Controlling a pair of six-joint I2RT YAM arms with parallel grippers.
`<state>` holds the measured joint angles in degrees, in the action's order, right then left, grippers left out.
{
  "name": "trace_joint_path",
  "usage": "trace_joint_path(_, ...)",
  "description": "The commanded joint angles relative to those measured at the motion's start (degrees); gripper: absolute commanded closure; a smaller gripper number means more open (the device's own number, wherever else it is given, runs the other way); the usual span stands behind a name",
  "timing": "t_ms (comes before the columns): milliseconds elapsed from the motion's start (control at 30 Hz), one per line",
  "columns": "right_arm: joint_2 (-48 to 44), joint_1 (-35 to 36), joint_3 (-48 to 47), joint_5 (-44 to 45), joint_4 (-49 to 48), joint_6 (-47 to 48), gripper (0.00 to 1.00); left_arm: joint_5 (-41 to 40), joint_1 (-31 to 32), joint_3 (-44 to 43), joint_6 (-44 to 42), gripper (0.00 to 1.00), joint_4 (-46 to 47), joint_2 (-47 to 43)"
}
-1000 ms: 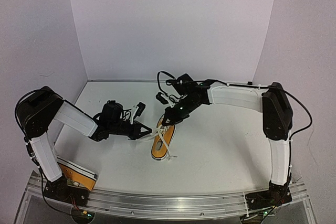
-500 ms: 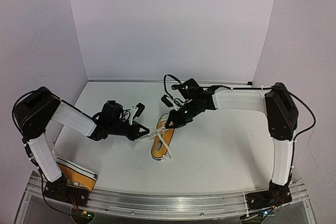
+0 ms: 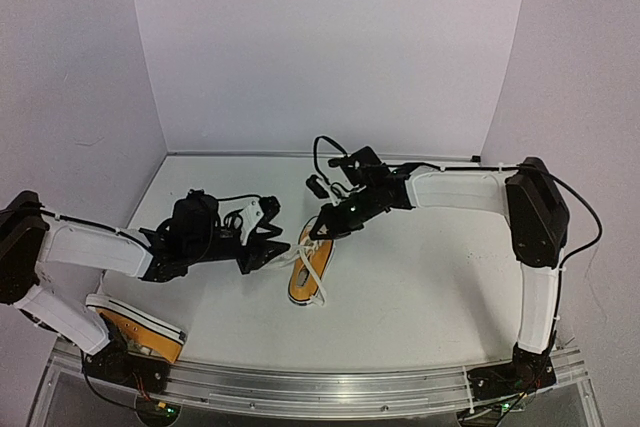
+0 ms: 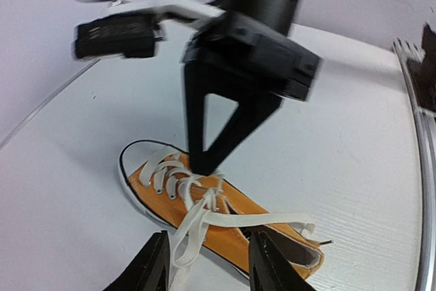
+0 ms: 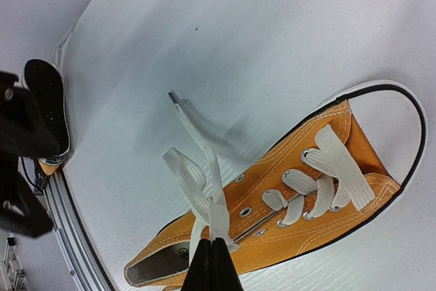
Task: Tie the shoes
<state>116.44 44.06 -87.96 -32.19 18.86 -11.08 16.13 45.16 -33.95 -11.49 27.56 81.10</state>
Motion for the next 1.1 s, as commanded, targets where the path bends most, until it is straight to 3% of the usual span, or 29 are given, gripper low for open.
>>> trace_joint_path(0, -2.1, -1.1, 0.8, -1.4, -2.4, -1.4, 1.0, -4.8, 3.9, -0.9, -17.8, 0.59, -4.5, -0.1)
trace_joint_path(367, -1.5, -1.4, 1.9, -3.9, -4.1, -2.2, 1.0, -13.6, 9.4, -13.0, -36.3, 0.6, -17.2, 11.4)
trace_joint_path(1067, -1.0, -1.5, 1.6, -4.8, -4.5, -2.0, 1.0, -23.1, 11.4, -16.8, -42.0, 0.62, -14.6, 18.7)
